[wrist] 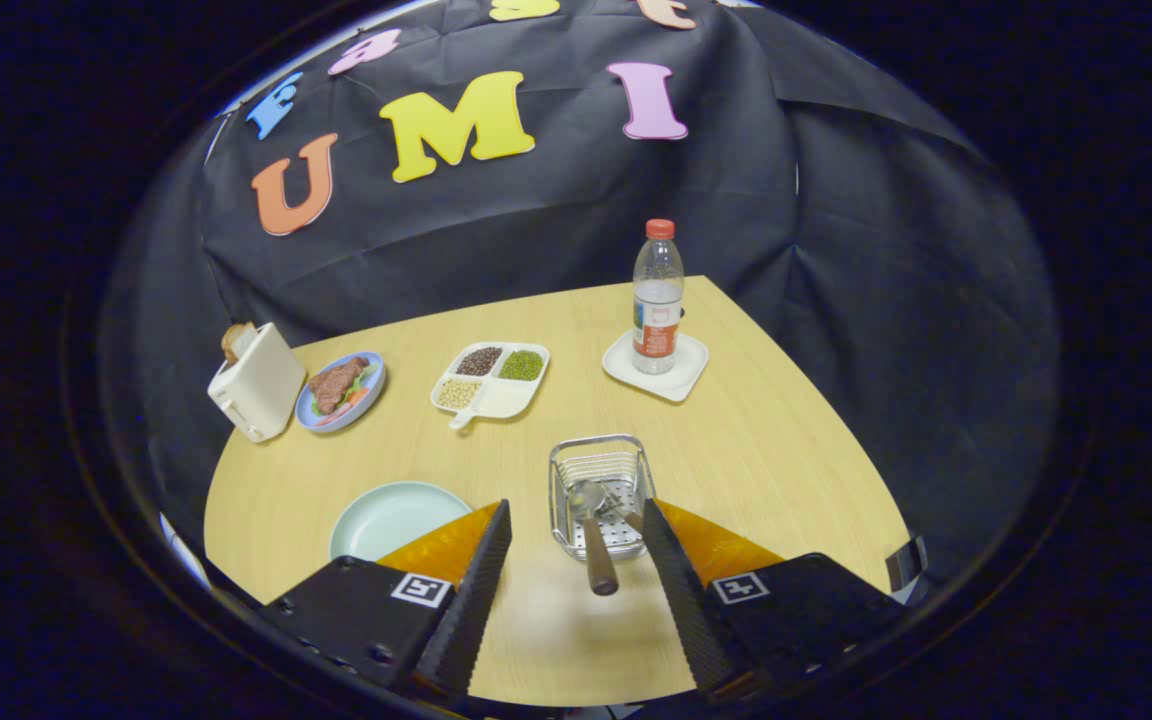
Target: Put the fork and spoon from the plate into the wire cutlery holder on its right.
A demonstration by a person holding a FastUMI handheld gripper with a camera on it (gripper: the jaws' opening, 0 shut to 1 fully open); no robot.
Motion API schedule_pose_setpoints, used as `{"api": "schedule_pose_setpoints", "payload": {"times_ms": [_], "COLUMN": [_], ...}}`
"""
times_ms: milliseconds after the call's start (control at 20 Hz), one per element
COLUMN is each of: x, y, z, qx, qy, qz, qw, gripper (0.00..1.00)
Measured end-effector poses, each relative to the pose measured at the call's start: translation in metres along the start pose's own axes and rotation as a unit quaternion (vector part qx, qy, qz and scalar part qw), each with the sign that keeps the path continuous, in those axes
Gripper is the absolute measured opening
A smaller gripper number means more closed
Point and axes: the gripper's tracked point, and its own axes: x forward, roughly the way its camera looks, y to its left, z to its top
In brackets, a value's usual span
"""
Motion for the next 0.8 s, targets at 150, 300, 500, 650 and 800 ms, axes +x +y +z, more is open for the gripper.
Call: {"api": "schedule_pose_setpoints", "payload": {"times_ms": [150,300,500,650,800], "x": [-0.010,-0.025,-0.056,-0.089,-0.126], "y": [0.005,0.011,0.026,0.043,0.055], "z": [-0.001,-0.004,-0.004,-0.005,-0.004], "qx": [-0.006,-0.018,-0.027,-0.019,-0.025], "qy": [-0.014,-0.026,-0.061,-0.091,-0.133], "qz": [-0.006,-0.013,-0.009,0.006,0.013], "qw": [1.000,0.999,0.998,0.996,0.991], "gripper": [0.93,0.97,0.97,0.97,0.97]}}
